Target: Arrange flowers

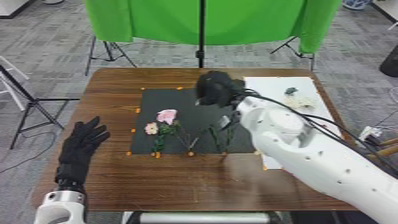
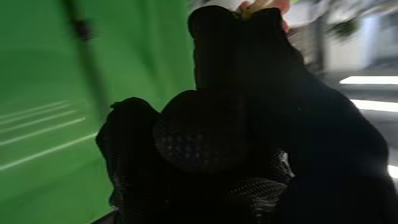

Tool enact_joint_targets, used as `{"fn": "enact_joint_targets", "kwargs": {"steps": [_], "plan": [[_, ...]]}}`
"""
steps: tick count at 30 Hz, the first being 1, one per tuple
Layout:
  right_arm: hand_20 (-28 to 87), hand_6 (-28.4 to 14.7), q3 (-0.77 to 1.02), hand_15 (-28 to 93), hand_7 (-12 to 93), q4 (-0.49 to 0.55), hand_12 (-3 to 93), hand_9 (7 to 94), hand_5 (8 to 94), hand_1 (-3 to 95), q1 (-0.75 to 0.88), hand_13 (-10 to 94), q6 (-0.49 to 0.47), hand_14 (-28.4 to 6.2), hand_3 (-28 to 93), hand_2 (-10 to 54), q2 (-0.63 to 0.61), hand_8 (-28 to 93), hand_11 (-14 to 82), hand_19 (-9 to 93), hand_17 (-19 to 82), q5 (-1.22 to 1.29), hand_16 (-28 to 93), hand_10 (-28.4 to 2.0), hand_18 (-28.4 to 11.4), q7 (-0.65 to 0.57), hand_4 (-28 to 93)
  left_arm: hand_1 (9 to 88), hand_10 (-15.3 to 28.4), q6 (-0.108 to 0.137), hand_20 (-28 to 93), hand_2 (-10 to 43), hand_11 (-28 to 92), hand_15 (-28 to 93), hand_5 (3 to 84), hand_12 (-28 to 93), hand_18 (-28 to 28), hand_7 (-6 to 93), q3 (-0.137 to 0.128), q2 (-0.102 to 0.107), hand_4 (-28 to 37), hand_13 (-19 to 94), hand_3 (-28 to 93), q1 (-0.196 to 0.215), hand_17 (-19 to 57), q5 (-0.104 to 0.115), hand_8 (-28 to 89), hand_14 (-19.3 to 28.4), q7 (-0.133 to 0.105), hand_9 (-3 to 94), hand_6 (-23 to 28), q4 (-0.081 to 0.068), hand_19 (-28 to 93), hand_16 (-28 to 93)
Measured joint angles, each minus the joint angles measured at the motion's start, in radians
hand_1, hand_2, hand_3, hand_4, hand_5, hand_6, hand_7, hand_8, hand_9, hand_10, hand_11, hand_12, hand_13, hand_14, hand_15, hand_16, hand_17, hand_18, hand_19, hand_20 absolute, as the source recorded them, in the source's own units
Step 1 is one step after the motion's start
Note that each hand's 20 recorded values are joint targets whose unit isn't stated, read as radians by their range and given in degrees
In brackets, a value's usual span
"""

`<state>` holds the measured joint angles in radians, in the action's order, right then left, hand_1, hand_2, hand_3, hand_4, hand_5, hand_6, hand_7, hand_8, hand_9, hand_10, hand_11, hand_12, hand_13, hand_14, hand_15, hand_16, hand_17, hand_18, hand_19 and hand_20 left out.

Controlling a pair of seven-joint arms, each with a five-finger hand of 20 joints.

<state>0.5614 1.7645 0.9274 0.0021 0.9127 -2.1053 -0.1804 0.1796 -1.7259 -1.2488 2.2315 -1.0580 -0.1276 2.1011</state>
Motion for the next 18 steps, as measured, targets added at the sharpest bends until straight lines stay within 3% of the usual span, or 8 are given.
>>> {"fn": "enact_joint_targets", "kwargs": {"steps": [8,14,18], "plan": [[63,2.1,-0.105,67,26,-0.045,43.1,88.8,79.1,60.0,-0.048,87,-0.029,-1.4,60,-9.5,0.127,8,9.7,93,65,-0.031,34,-8.0,-10.9,0.029,-22,18.2,14.4,0.000,18,17.1,16,27,37.3,8,14.5,5.7,0.009,0.004,-28.3,29,56,-0.006,1.6,0.001,-6,19.3,0.001,38.6,7.1,-0.002,15,-3],[63,2.4,-0.121,67,27,-0.146,43.6,88.2,78.2,59.6,-0.051,87,-0.044,-1.3,60,-9.5,0.208,7,9.8,93,65,-0.078,33,-7.6,-10.8,0.041,-22,18.2,14.3,0.000,18,16.8,16,27,36.4,8,14.5,5.8,0.020,0.011,-28.3,29,56,-0.031,1.6,0.001,-5,19.2,0.008,38.6,6.9,-0.017,15,-3],[63,2.9,-0.131,67,26,-0.183,43.9,88.0,77.6,59.0,-0.051,87,-0.049,-1.3,61,-9.5,0.233,6,9.8,93,66,-0.099,33,-7.6,-10.8,0.036,-22,18.1,14.2,-0.001,18,16.7,16,27,36.2,8,14.4,5.7,0.022,0.015,-28.3,29,56,-0.038,1.6,0.001,-5,19.2,0.008,38.4,6.9,-0.018,15,-3]]}}
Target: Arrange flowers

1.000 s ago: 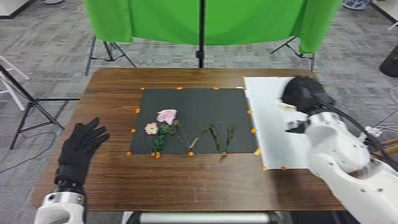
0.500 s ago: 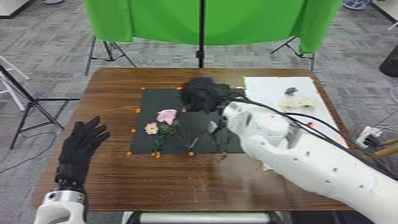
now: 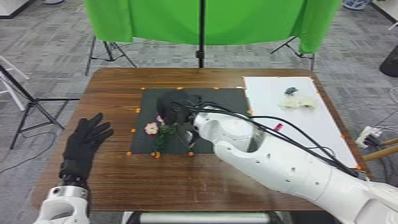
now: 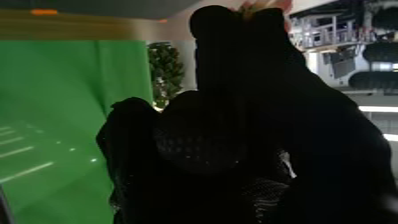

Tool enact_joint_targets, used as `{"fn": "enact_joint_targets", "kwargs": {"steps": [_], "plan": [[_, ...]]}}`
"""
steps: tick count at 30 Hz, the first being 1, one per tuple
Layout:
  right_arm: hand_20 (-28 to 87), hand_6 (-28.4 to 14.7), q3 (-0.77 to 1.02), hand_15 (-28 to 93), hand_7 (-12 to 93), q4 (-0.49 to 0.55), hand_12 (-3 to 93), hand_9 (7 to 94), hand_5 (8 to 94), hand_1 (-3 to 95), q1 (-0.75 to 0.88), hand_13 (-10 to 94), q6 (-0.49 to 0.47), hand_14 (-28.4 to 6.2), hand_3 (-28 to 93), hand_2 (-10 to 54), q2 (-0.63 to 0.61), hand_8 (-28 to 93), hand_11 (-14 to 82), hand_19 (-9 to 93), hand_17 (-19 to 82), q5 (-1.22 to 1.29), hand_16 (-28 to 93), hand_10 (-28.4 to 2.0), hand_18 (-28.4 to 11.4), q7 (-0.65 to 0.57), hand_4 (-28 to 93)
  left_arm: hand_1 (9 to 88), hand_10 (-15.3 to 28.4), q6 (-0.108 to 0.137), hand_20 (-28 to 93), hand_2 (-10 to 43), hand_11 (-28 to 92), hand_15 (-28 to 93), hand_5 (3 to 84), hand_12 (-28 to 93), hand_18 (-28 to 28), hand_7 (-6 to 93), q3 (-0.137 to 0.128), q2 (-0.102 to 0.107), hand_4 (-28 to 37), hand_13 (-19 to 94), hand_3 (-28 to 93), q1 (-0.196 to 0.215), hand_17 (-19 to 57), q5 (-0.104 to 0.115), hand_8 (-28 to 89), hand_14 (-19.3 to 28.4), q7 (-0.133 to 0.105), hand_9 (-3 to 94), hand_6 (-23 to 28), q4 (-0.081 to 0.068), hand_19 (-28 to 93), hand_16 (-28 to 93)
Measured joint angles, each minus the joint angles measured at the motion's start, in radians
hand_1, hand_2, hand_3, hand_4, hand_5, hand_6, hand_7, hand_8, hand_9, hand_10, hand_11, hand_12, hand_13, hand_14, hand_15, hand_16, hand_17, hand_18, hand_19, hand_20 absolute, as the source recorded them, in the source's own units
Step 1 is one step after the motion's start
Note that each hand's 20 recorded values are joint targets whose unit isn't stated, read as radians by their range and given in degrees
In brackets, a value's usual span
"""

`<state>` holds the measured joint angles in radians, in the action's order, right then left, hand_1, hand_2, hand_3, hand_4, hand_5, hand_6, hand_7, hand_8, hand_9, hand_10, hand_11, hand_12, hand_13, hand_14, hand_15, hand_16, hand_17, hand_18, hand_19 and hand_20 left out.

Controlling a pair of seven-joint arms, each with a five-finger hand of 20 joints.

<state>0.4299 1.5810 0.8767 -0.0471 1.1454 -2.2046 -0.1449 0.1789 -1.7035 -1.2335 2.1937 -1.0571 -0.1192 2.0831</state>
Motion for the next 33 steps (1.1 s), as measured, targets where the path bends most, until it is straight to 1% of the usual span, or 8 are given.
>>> {"fn": "enact_joint_targets", "kwargs": {"steps": [11,15,18,20,22,30,33], "plan": [[63,4.0,0.000,67,24,-0.029,44.1,86.7,73.4,58.2,0.015,87,-0.020,-1.4,60,-9.5,0.007,4,9.7,93,65,-0.037,33,-7.4,-10.8,-0.011,-21,18.3,14.3,-0.002,18,16.3,16,27,36.3,8,14.5,5.8,0.000,0.001,-28.3,29,56,0.008,1.6,0.000,-5,19.2,-0.002,38.4,6.8,0.001,15,-3],[63,3.9,0.000,67,23,-0.050,44.2,85.9,70.0,57.8,0.018,87,-0.020,-1.5,60,-9.5,0.008,3,9.7,93,65,-0.056,34,-7.5,-10.8,-0.011,-21,18.2,14.3,-0.004,18,15.6,16,27,36.5,8,14.5,6.2,0.000,0.001,-28.3,29,56,0.008,1.6,0.000,-5,19.2,-0.002,38.5,6.6,0.001,15,-3],[63,4.0,0.000,67,23,-0.063,44.1,84.9,65.1,57.0,0.020,87,-0.020,-1.5,61,-9.5,0.008,1,9.9,93,65,-0.069,34,-7.6,-10.7,-0.010,-21,17.8,14.3,-0.006,18,15.3,16,27,36.6,8,14.5,6.2,0.000,0.001,-28.3,29,57,0.007,1.6,0.000,-5,19.2,-0.002,38.6,6.7,0.001,15,-3],[62,3.7,0.001,67,23,-0.070,43.9,83.4,60.3,56.1,0.021,86,-0.020,-1.6,61,-9.5,0.008,-10,9.7,93,64,-0.075,34,-7.9,-10.9,-0.010,-21,17.7,14.3,-0.006,18,15.3,16,27,36.6,8,14.4,6.2,0.000,0.001,-28.3,29,57,0.007,1.6,0.000,-5,19.2,-0.001,38.6,6.7,0.001,15,-3],[62,3.1,0.002,66,22,-0.072,43.7,82.1,57.4,55.6,0.021,86,-0.023,-1.6,61,-9.5,0.007,-12,9.5,93,64,-0.076,34,-8.2,-10.8,-0.011,-21,17.4,14.3,-0.007,18,15.3,16,27,36.7,8,14.4,6.2,0.000,0.001,-28.3,29,57,0.007,1.6,0.000,-5,19.2,-0.001,38.6,6.7,0.001,15,-3],[61,2.8,0.014,66,21,-0.049,42.6,79.7,54.3,54.6,0.022,85,-0.051,-1.9,62,-9.5,-0.018,-12,9.8,93,63,-0.070,34,-8.6,-10.9,-0.032,-21,17.5,14.3,-0.012,18,14.9,16,27,36.7,8,14.4,6.2,0.000,0.001,-28.3,29,57,0.006,1.5,-0.001,-5,19.3,-0.001,38.6,6.6,0.001,15,-3],[60,2.4,0.039,66,19,-0.005,37.2,75.5,53.1,51.5,0.030,84,-0.071,-2.5,65,-9.5,-0.043,-11,15.2,93,62,-0.060,33,-9.7,-11.4,-0.048,-22,17.6,14.3,-0.014,18,14.7,16,27,36.7,8,14.4,6.2,0.000,0.001,-28.3,29,57,0.006,1.6,-0.001,-5,19.3,-0.001,38.6,6.6,0.001,15,-3]]}}
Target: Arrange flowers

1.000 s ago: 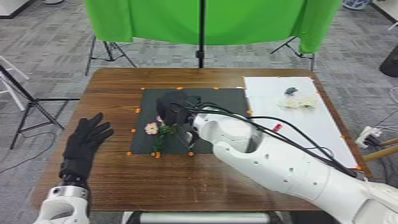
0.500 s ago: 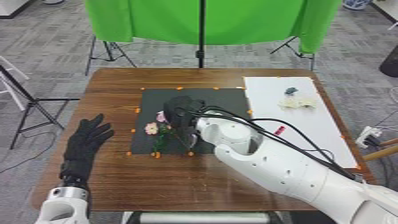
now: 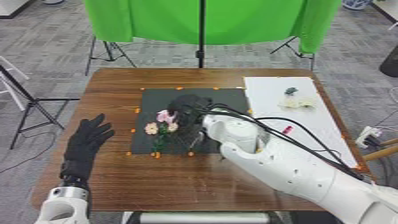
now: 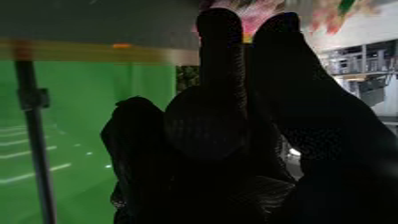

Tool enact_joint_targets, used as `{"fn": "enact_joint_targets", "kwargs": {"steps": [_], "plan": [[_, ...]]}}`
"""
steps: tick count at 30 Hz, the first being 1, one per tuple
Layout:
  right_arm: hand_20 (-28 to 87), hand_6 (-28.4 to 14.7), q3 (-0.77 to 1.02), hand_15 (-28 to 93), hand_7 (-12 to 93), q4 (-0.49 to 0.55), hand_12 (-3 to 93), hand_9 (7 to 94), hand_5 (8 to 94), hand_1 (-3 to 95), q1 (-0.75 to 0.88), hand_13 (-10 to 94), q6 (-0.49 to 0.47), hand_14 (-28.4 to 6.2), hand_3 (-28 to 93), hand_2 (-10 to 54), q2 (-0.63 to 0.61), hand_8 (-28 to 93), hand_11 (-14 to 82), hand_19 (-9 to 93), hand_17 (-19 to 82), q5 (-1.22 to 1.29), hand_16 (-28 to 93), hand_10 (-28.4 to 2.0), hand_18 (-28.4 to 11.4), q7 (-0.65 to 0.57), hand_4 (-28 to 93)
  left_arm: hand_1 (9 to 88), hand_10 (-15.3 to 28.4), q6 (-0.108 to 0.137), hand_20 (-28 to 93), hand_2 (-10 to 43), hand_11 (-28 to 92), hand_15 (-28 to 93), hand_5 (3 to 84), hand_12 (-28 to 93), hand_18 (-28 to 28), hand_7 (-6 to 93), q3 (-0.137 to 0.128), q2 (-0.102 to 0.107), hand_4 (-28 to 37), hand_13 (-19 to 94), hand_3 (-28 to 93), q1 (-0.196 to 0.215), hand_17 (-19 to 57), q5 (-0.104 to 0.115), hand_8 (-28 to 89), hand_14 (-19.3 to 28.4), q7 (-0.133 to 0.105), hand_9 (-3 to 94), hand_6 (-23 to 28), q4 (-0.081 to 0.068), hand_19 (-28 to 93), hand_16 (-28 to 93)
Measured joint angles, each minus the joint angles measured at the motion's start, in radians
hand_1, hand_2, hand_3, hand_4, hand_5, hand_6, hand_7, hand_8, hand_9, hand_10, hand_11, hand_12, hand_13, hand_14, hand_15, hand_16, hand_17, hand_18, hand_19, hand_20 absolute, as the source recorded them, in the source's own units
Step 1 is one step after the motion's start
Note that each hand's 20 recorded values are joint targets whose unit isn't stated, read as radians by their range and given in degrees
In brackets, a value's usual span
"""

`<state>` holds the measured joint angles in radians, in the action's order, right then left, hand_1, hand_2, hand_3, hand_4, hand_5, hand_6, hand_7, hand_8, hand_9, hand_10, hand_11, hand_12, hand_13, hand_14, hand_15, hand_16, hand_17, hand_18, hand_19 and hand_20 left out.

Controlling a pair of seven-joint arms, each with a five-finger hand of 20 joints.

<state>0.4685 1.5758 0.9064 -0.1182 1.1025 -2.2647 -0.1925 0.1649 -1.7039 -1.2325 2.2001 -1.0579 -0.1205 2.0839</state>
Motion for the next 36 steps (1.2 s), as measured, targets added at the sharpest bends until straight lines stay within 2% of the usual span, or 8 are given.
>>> {"fn": "enact_joint_targets", "kwargs": {"steps": [2,6,10,14,19,27,32,36], "plan": [[59,2.0,0.038,66,19,0.053,26.0,68.1,52.9,43.6,0.017,80,-0.029,-4.4,70,-9.5,-0.025,-11,22.2,93,59,0.006,33,-12.4,-12.4,-0.017,-20,17.4,14.3,-0.002,18,14.6,16,27,36.7,8,14.4,6.2,0.000,0.000,-28.3,29,57,0.000,1.6,0.000,-5,19.3,0.000,38.6,6.6,0.000,15,-3],[54,-0.6,0.172,66,16,0.200,23.3,52.6,50.3,36.6,0.088,69,-0.066,-10.0,70,-7.8,-0.095,-9,16.1,93,51,0.000,31,-16.4,-15.8,-0.066,-16,17.4,14.4,-0.002,18,14.5,16,27,36.7,8,14.4,6.3,-0.001,0.000,-28.3,29,57,0.001,1.6,0.000,-5,19.3,0.000,38.7,6.6,0.001,15,-3],[52,-2.8,0.327,66,12,0.297,23.0,48.4,47.0,32.0,0.168,66,-0.098,-12.5,69,-7.7,-0.173,-7,13.6,93,49,0.002,30,-18.5,-17.6,-0.146,-15,17.6,14.5,-0.002,18,14.5,16,27,36.9,8,14.4,6.2,-0.006,-0.001,-28.3,29,57,0.005,1.5,0.000,-5,19.3,0.000,38.7,6.7,0.005,15,-3],[52,-2.4,0.439,67,10,0.261,23.3,48.0,42.2,28.7,0.207,67,-0.168,-13.3,67,-8.1,-0.239,-6,12.8,93,50,0.004,30,-19.4,-18.4,-0.268,-14,17.3,14.4,-0.002,18,14.4,16,26,36.9,8,14.4,6.2,-0.007,-0.002,-28.3,29,57,0.010,1.5,0.000,-5,19.3,0.000,38.7,6.6,0.006,15,-3],[54,-0.5,0.566,69,8,0.123,24.5,51.6,36.9,27.6,0.247,70,-0.288,-12.7,66,-9.0,-0.266,-6,15.8,93,53,0.016,30,-20.1,-17.5,-0.365,-13,17.5,14.4,-0.003,18,14.4,16,27,37.0,8,14.4,6.3,-0.007,-0.003,-28.3,29,57,0.011,1.5,-0.001,-5,19.3,0.002,38.7,6.6,0.006,15,-3],[56,0.7,0.622,69,13,0.037,24.9,62.4,48.4,35.0,0.320,78,-0.258,-8.5,67,-9.5,-0.282,-8,22.0,93,58,0.030,31,-17.4,-14.6,-0.386,-14,17.8,14.4,-0.008,18,14.2,16,26,36.9,8,14.4,6.2,-0.007,-0.004,-28.3,29,57,0.011,1.5,-0.003,-5,19.2,0.005,38.7,6.6,0.006,15,-3],[60,2.0,0.594,67,19,-0.007,34.1,78.4,64.7,49.2,0.337,85,-0.152,-4.0,64,-9.5,-0.274,-3,20.0,93,64,0.020,32,-11.0,-12.0,-0.382,-19,17.9,14.4,-0.012,18,14.2,16,27,37.0,8,14.4,6.2,-0.007,-0.006,-28.3,29,57,0.011,1.5,-0.004,-5,19.3,0.010,38.7,6.6,0.007,15,-3],[63,1.8,0.552,65,24,-0.063,41.6,91.1,80.0,58.6,0.345,91,0.056,-0.9,60,-9.5,-0.270,7,17.2,93,69,-0.022,32,-8.2,-10.8,-0.355,-21,17.8,14.4,-0.014,18,14.2,16,26,37.0,8,14.4,6.2,-0.007,-0.008,-28.3,29,57,0.011,1.5,-0.004,-5,19.2,0.011,38.7,6.6,0.007,15,-3]]}}
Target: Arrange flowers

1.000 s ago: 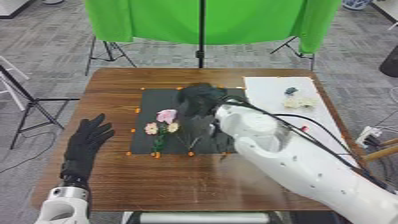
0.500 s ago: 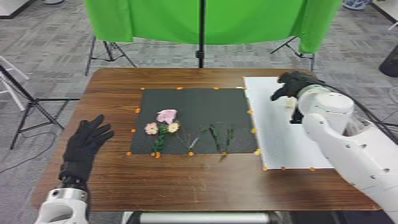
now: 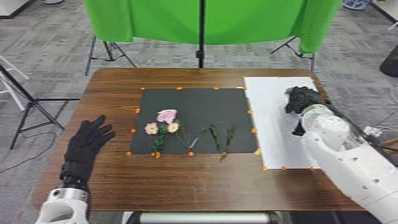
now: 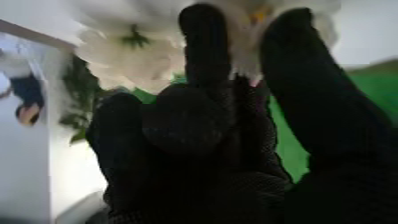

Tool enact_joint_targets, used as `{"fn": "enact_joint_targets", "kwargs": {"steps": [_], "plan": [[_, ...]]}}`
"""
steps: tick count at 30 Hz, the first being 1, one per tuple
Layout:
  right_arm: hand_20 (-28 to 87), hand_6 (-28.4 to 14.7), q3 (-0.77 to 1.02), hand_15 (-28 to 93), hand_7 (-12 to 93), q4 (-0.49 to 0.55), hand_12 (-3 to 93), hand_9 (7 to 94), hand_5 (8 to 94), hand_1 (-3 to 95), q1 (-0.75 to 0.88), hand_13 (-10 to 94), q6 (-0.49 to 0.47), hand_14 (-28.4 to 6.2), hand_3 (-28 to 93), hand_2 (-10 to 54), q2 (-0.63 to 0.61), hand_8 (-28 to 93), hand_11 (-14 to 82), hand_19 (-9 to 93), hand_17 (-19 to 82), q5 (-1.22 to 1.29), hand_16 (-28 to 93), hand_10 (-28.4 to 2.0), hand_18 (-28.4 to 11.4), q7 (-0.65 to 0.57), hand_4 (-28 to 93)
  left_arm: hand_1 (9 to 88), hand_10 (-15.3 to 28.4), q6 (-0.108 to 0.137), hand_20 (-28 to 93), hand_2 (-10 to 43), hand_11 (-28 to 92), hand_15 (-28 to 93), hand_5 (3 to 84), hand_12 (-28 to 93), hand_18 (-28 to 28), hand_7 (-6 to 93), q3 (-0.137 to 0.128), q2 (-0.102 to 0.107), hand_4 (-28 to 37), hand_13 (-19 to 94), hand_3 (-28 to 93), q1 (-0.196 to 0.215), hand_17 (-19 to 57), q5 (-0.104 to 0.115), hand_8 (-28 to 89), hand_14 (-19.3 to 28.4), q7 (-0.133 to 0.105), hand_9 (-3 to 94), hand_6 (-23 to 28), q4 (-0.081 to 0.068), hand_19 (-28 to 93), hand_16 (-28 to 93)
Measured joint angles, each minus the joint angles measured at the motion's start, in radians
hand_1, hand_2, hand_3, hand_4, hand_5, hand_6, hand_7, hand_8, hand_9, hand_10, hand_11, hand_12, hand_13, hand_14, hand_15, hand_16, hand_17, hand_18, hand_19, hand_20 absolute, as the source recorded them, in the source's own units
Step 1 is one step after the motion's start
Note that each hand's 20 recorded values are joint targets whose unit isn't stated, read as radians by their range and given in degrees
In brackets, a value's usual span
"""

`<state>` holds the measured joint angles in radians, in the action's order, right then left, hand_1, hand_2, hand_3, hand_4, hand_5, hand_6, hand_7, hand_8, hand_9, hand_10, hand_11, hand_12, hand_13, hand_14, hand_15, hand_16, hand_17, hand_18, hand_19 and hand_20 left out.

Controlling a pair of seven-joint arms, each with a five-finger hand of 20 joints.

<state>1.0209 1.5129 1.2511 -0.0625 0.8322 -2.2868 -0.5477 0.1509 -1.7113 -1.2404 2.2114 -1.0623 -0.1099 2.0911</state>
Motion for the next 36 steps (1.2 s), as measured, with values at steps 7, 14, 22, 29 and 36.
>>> {"fn": "enact_joint_targets", "kwargs": {"steps": [7,14,22,29,36], "plan": [[63,1.0,-0.006,65,23,0.039,41.8,91.9,81.4,59.3,0.055,92,0.216,-0.5,61,-9.5,-0.014,7,17.4,93,70,-0.035,33,-8.0,-10.6,0.051,-21,17.9,14.4,0.000,18,14.2,16,27,37.0,8,14.4,6.1,-0.001,0.000,-28.3,29,57,0.000,1.5,0.000,-5,19.3,0.002,38.7,6.6,0.000,15,-3],[64,1.0,-0.102,65,23,0.214,42.0,91.9,81.2,59.3,0.002,92,0.236,-0.4,61,-9.5,-0.047,8,16.9,93,70,0.095,34,-8.1,-10.4,0.109,-21,17.8,14.4,-0.003,18,14.1,16,27,37.1,8,14.4,6.0,0.000,0.000,-28.3,29,57,0.001,1.4,-0.001,-5,19.3,0.004,38.7,6.7,0.001,15,-3],[64,1.2,-0.315,65,24,0.192,42.3,91.2,80.3,58.6,-0.180,91,0.183,-0.7,61,-9.5,0.051,8,16.4,93,69,0.166,34,-7.9,-10.4,0.243,-20,18.2,14.3,-0.010,18,14.2,16,27,37.1,8,14.4,6.1,0.002,0.000,-28.3,29,56,-0.001,1.4,-0.002,-5,19.3,0.009,38.7,6.7,0.001,15,-3],[64,2.0,-0.390,65,24,0.146,42.9,90.0,79.4,57.8,-0.214,90,0.151,-1.4,61,-9.5,0.173,7,15.2,93,68,0.180,34,-8.0,-10.9,0.259,-20,18.3,14.5,-0.015,18,15.4,16,26,37.5,8,14.4,6.3,0.004,0.000,-28.3,29,53,-0.005,1.4,-0.002,-5,19.3,0.014,38.7,6.6,-0.001,15,-3],[64,2.2,-0.400,65,22,0.149,40.7,88.2,77.7,55.5,-0.193,89,0.136,-2.0,58,-9.5,0.203,5,18.2,93,67,0.180,34,-9.2,-11.3,0.260,-19,17.7,14.6,-0.018,18,15.6,16,26,37.9,8,14.5,6.2,0.004,0.000,-28.3,29,53,-0.008,1.3,-0.001,-5,19.4,0.014,38.7,6.6,-0.002,15,-3]]}}
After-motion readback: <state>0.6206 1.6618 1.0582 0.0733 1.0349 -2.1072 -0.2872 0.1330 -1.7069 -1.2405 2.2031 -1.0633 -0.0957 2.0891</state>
